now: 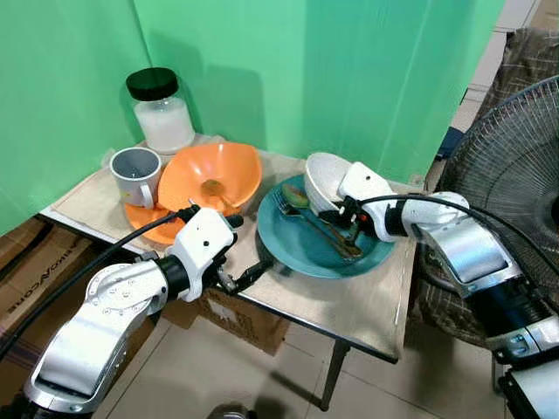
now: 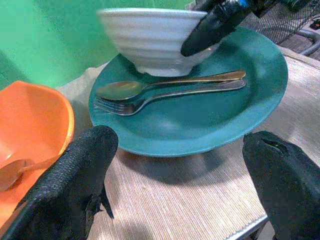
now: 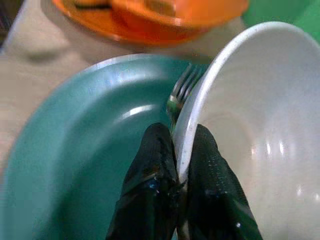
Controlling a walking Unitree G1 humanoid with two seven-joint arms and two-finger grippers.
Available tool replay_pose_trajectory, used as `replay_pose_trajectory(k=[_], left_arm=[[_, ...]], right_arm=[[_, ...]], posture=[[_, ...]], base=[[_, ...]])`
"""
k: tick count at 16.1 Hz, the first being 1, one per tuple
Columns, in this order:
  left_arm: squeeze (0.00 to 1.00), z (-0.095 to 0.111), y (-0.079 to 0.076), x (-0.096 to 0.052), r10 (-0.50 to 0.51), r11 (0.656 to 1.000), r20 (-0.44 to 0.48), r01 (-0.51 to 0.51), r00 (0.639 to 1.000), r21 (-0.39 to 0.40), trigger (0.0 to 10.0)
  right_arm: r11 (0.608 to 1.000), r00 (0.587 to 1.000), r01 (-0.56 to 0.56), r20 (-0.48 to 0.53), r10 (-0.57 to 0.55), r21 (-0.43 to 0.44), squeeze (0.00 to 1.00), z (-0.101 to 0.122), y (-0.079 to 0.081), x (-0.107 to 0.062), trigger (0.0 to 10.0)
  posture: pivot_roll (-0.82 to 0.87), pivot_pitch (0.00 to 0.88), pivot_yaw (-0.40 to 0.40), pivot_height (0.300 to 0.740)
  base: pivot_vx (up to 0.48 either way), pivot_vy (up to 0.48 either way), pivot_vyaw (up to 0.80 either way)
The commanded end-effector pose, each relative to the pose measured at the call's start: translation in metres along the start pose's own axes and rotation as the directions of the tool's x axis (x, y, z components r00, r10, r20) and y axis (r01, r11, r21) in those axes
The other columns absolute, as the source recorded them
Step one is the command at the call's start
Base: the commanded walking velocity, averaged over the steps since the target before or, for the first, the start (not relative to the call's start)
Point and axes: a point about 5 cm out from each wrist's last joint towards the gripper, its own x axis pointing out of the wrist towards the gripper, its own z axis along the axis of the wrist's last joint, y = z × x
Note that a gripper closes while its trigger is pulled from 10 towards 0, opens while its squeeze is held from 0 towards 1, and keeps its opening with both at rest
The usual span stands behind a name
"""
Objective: Setting the table
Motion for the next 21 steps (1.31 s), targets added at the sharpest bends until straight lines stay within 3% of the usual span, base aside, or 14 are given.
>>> replay_pose_trajectory(k=[1, 6, 9, 10, 12, 14, 15, 21], left_arm=[[0.00, 0.003, 0.001, 0.000, 0.009, 1.000, 0.005, -0.009, 1.000, 0.024, 10.0], [0.00, 0.008, 0.004, 0.002, 0.058, 0.998, 0.039, -0.059, 0.998, 0.016, 10.0], [0.00, 0.015, 0.011, 0.006, 0.159, 0.987, 0.093, -0.161, 0.983, 0.011, 10.0], [0.00, 0.018, 0.016, 0.007, 0.252, 0.968, 0.110, -0.252, 0.962, -0.013, 10.0], [0.00, 0.018, 0.018, 0.007, 0.366, 0.930, 0.118, -0.365, 0.923, -0.032, 10.0], [0.00, 0.014, 0.016, 0.006, 0.452, 0.892, 0.100, -0.450, 0.886, -0.045, 10.0], [0.00, 0.012, 0.016, 0.007, 0.487, 0.873, 0.086, -0.485, 0.869, -0.048, 10.0], [0.00, 0.014, 0.008, 0.015, 0.488, 0.873, 0.095, -0.483, 0.868, -0.072, 10.0]], right_arm=[[0.999, 0.997, 0.041, 0.065, -0.039, -0.019, 0.00, 0.015, -0.006, -0.009, 0.0], [0.995, 0.985, 0.095, 0.145, -0.091, -0.024, 0.00, 0.031, 0.004, -0.030, 0.0], [0.986, 0.970, 0.167, 0.183, -0.160, -0.022, 0.00, 0.035, 0.008, -0.050, 0.0], [0.968, 0.945, 0.250, 0.223, -0.240, -0.018, 0.00, 0.037, 0.009, -0.059, 10.0], [0.943, 0.898, 0.329, 0.293, -0.329, 0.050, 0.00, 0.035, 0.027, -0.072, 10.0], [0.883, 0.834, 0.427, 0.292, -0.468, 0.197, 0.00, 0.027, 0.032, -0.078, 10.0], [0.865, 0.811, 0.448, 0.305, -0.499, 0.226, 0.00, 0.025, 0.034, -0.079, 10.0], [0.794, 0.764, 0.520, 0.245, -0.597, 0.314, 0.00, 0.015, 0.049, -0.081, 10.0]], posture=[[0.13, 0.000, 0.058, 0.740], [0.12, 0.000, 0.074, 0.740], [0.12, 0.000, 0.064, 0.740], [0.11, 0.000, 0.058, 0.740], [0.11, 0.000, 0.049, 0.740], [0.09, 0.000, 0.058, 0.740], [0.09, 0.000, 0.064, 0.740], [0.07, 0.000, 0.070, 0.740]], base=[[0.000, 0.000, 0.00], [0.000, 0.000, 0.00], [0.000, 0.000, 0.00], [0.000, 0.000, 0.00], [0.000, 0.000, 0.00], [0.000, 0.000, 0.00], [0.000, 0.000, -0.80], [0.000, 0.000, -0.80]])
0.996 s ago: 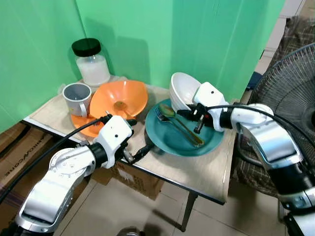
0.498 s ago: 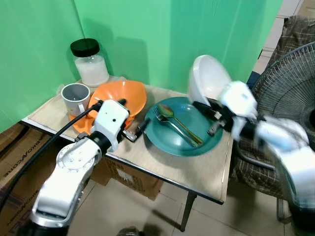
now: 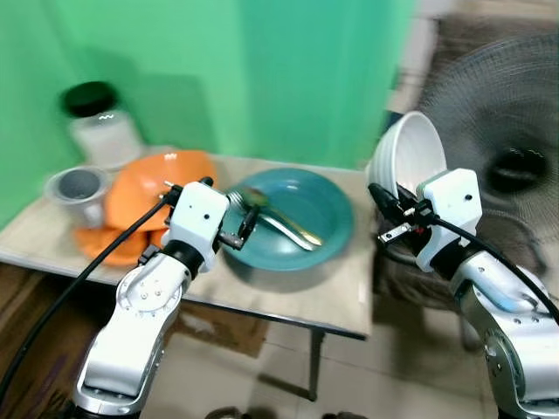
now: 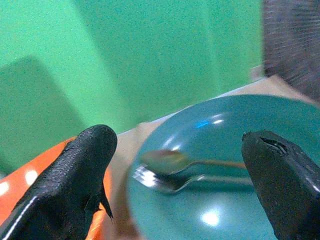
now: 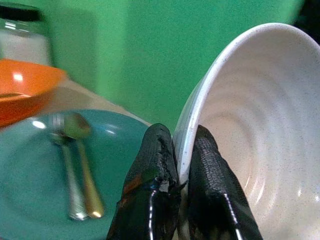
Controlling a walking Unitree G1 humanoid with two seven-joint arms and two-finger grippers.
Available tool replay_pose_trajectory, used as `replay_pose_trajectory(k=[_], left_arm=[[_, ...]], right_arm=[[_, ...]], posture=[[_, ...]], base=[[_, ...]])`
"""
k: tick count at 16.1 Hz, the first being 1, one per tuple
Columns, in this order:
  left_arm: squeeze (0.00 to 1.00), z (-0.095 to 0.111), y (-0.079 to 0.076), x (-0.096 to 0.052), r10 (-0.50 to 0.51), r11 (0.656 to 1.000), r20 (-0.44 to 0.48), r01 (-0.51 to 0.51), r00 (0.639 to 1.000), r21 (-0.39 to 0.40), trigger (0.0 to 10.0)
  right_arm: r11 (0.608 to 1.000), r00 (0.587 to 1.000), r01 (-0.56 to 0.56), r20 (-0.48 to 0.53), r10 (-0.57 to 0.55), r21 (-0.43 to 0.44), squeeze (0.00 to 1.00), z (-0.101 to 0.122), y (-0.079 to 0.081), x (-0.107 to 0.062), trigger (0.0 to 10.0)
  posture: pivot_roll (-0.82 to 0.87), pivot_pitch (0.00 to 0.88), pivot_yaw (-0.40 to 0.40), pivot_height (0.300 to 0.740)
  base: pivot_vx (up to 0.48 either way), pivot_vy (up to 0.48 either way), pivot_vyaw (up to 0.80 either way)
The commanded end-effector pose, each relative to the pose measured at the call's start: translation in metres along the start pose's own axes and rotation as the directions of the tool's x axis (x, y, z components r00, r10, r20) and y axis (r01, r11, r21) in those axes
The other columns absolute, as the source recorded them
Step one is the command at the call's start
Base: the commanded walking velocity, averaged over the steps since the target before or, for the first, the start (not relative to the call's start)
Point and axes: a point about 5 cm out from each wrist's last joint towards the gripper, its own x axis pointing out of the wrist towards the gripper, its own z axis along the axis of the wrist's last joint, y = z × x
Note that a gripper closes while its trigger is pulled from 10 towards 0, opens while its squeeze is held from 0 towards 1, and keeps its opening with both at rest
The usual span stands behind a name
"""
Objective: Setting the table
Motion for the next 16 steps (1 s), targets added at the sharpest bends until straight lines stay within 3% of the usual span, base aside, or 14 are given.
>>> replay_pose_trajectory(k=[1, 7, 9, 12, 14, 16], left_arm=[[0.00, 0.000, 0.002, 0.001, 0.021, 1.000, -0.005, -0.021, 1.000, 0.000, 10.0], [0.00, -0.006, 0.003, 0.000, 0.057, 0.994, -0.050, -0.061, 0.997, -0.086, 10.0], [0.00, -0.007, 0.007, -0.002, 0.073, 0.992, -0.063, -0.079, 0.995, -0.099, 10.0], [0.00, -0.008, 0.011, -0.005, 0.087, 0.991, -0.075, -0.094, 0.993, -0.096, 10.0], [0.00, -0.006, 0.012, -0.006, 0.101, 0.990, -0.061, -0.106, 0.993, -0.090, 10.0], [0.00, -0.006, 0.016, -0.005, 0.153, 0.987, -0.041, -0.155, 0.987, -0.051, 10.0]], right_arm=[[0.999, 0.999, 0.032, 0.029, -0.032, -0.024, 0.00, 0.008, 0.000, -0.002, 10.0], [0.986, 0.985, 0.163, -0.066, -0.161, 0.030, 0.00, -0.010, -0.006, -0.013, 10.0], [0.983, 0.987, 0.153, -0.071, -0.147, 0.097, 0.00, -0.012, -0.002, -0.010, 10.0], [0.987, 0.993, 0.102, -0.073, -0.094, 0.120, 0.00, -0.011, 0.006, -0.007, 10.0], [0.989, 0.995, 0.079, -0.071, -0.071, 0.122, 0.00, -0.011, 0.009, -0.006, 10.0], [0.995, 0.991, 0.093, -0.103, -0.090, 0.026, 0.00, -0.017, 0.008, -0.007, 10.0]], posture=[[0.06, 0.000, 0.068, 0.740], [0.05, 0.000, 0.053, 0.740], [0.07, 0.000, 0.044, 0.740], [0.09, 0.000, 0.033, 0.740], [0.10, 0.000, 0.025, 0.740], [0.09, 0.000, 0.025, 0.740]], base=[[0.000, 0.000, -0.80], [0.000, 0.000, -0.80], [0.000, 0.000, -0.80], [0.000, 0.000, -0.80], [0.000, 0.000, -0.80], [0.000, 0.000, -0.80]])
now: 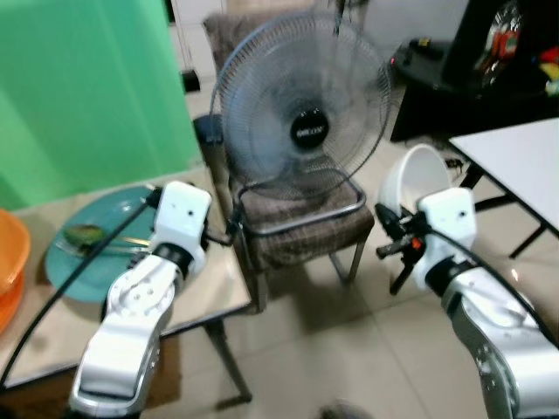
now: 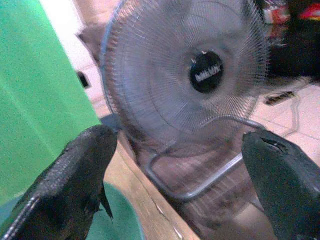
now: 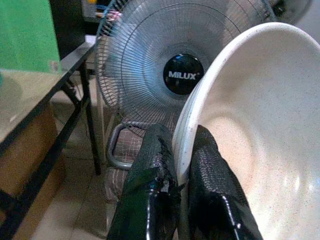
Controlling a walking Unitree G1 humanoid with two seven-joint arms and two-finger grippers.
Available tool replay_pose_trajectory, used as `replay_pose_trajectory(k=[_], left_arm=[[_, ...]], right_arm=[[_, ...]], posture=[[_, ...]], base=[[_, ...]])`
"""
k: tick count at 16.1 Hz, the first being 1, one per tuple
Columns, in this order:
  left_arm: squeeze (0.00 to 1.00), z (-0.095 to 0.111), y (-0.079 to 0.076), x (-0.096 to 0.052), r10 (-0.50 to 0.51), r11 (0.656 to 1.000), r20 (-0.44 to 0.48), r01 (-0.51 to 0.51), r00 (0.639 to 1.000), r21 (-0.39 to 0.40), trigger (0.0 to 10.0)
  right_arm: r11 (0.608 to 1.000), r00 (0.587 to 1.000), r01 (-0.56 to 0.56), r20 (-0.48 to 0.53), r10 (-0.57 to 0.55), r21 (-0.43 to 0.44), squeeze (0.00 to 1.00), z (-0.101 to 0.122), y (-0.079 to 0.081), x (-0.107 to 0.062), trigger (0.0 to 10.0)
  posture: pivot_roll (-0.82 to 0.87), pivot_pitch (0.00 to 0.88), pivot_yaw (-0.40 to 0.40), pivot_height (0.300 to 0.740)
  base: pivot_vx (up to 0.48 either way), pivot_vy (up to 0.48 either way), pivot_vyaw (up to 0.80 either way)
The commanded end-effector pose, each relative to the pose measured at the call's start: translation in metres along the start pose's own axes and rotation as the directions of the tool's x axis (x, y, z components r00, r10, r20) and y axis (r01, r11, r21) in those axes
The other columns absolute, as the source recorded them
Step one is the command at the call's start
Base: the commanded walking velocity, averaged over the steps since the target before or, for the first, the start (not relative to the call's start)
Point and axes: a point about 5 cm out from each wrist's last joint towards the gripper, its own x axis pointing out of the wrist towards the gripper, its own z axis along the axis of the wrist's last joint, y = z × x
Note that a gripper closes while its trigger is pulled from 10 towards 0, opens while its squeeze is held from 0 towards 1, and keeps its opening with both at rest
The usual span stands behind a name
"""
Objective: Setting the table
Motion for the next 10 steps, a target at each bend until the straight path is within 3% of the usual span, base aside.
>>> replay_pose_trajectory(k=[1, 3, 7, 8, 10], left_arm=[[0.00, 0.001, 0.001, 0.001, 0.020, 1.000, 0.000, -0.020, 1.000, -0.002, 10.0], [0.00, 0.000, 0.002, 0.001, 0.039, 0.999, -0.006, -0.039, 0.999, -0.013, 10.0], [0.00, -0.002, 0.005, 0.003, 0.087, 0.996, 0.002, -0.087, 0.996, -0.009, 10.0], [0.00, -0.004, 0.006, 0.004, 0.089, 0.996, -0.006, -0.089, 0.996, -0.007, 10.0], [0.00, -0.005, 0.005, 0.003, 0.072, 0.997, -0.008, -0.072, 0.997, -0.007, 10.0]], right_arm=[[0.998, 0.999, 0.042, 0.007, -0.042, -0.052, 0.00, -0.001, -0.004, -0.004, 10.0], [0.996, 0.998, 0.065, 0.003, -0.065, -0.054, 0.00, -0.003, -0.006, -0.003, 10.0], [0.990, 0.997, 0.078, -0.012, -0.080, -0.118, 0.00, -0.007, -0.007, 0.000, 10.0], [0.975, 0.995, 0.091, -0.010, -0.095, -0.203, 0.00, -0.006, -0.009, 0.004, 10.0], [0.977, 0.996, 0.090, -0.010, -0.094, -0.193, 0.00, -0.006, -0.009, 0.006, 10.0]], posture=[[0.09, 0.000, 0.025, 0.740], [0.09, 0.000, 0.023, 0.740], [0.09, 0.000, 0.012, 0.740], [0.09, 0.000, 0.006, 0.740], [0.10, 0.000, 0.003, 0.740]], base=[[0.000, 0.000, -0.80], [0.000, 0.000, -0.80], [0.000, 0.000, 0.00], [0.000, 0.000, -0.75], [0.000, 0.000, -0.74]])
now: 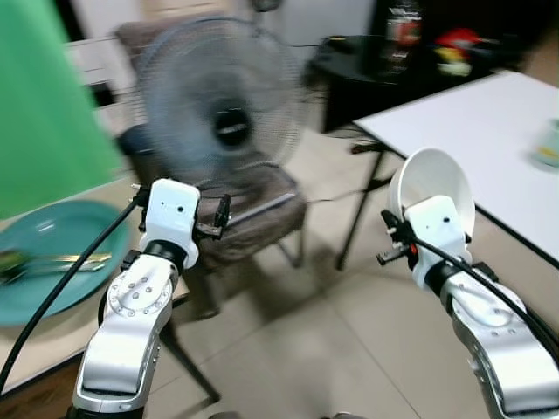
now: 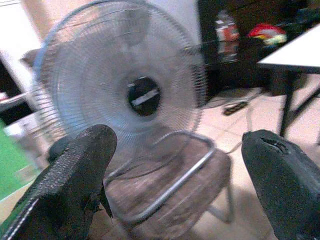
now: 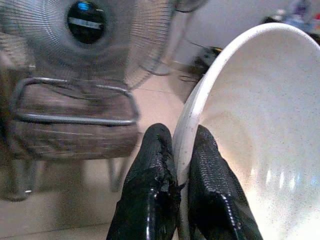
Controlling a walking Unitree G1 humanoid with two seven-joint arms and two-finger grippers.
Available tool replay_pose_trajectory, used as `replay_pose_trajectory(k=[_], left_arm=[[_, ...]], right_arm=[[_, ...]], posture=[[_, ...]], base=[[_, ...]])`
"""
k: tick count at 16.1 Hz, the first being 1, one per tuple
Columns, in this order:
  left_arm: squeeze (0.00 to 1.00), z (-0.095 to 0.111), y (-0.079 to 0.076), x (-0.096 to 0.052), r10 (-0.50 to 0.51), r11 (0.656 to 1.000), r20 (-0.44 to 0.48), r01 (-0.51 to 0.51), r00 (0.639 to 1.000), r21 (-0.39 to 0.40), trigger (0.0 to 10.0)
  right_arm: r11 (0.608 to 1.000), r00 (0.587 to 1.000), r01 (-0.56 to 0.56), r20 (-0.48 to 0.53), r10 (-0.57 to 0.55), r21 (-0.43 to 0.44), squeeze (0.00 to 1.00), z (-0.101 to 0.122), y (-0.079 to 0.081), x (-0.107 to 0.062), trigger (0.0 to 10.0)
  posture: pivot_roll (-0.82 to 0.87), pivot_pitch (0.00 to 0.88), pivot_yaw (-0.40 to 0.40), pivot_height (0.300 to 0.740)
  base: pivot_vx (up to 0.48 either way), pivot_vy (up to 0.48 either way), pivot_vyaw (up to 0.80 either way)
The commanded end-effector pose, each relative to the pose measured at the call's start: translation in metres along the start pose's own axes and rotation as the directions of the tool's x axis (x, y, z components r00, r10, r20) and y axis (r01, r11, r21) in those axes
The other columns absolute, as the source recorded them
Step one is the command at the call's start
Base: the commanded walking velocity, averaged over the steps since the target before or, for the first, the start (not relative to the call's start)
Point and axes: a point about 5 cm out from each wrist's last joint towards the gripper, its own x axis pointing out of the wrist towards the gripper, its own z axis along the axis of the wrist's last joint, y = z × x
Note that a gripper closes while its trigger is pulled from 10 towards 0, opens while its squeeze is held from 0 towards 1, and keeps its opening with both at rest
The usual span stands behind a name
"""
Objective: Setting the table
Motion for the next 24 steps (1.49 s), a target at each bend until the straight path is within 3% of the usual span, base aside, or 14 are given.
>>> replay_pose_trajectory(k=[1, 7, 10, 24], left_arm=[[0.00, -0.002, 0.001, -0.001, -0.007, 1.000, -0.006, 0.007, 1.000, 0.011, 10.0], [0.00, -0.002, 0.001, 0.000, -0.033, 0.999, 0.003, 0.033, 0.999, 0.007, 10.0], [0.00, -0.002, 0.001, 0.002, -0.042, 0.999, 0.009, 0.042, 0.999, 0.008, 10.0], [0.00, 0.001, -0.005, 0.008, -0.109, 0.994, 0.020, 0.109, 0.994, 0.007, 10.0]], right_arm=[[1.000, 0.999, -0.003, 0.039, 0.003, -0.012, 0.00, 0.007, 0.000, 0.002, 10.0], [0.999, 0.998, -0.008, 0.058, 0.011, -0.052, 0.00, 0.007, 0.001, 0.000, 10.0], [1.000, 0.998, -0.011, 0.057, 0.012, -0.017, 0.00, 0.008, -0.001, 0.000, 10.0], [0.999, 0.999, 0.007, -0.048, -0.010, -0.052, 0.00, -0.002, -0.011, 0.002, 10.0]], posture=[[0.10, 0.000, 0.004, 0.740], [0.08, 0.000, 0.012, 0.740], [0.08, 0.000, 0.016, 0.740], [0.07, 0.000, 0.023, 0.740]], base=[[0.000, 0.000, -0.74], [0.320, 0.000, -0.17], [0.347, 0.000, -0.14], [0.333, 0.000, -0.74]])
